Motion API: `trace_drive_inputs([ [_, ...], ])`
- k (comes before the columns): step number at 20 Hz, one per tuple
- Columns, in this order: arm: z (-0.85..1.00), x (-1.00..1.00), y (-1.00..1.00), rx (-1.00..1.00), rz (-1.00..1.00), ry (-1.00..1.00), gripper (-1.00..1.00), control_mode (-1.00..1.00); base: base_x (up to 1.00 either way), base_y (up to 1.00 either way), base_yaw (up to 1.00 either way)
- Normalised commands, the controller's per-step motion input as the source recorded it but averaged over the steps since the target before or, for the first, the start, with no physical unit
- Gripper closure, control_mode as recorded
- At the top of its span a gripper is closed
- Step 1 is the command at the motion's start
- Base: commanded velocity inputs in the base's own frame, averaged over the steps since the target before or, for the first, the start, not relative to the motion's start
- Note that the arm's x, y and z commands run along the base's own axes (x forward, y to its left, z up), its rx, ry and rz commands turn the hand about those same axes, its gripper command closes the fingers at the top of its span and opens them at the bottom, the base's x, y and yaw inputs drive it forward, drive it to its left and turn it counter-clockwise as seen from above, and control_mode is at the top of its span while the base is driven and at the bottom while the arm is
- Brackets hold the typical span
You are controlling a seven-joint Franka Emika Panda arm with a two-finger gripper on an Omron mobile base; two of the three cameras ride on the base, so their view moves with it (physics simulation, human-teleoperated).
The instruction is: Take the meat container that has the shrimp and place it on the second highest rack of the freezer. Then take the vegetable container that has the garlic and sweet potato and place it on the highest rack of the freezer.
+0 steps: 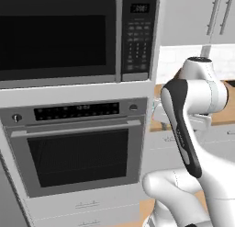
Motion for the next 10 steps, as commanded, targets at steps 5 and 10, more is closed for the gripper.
trace_drive_inputs([
  [5, 0.00, 0.00, 0.00, 0.00, 0.00, 0.00, -1.00, 1.00, 0.36, -1.00, 0.01],
  [10, 0.00, 0.00, 0.00, 0.00, 0.00, 0.00, -1.00, 1.00, 0.59, -0.76, 0.01],
])
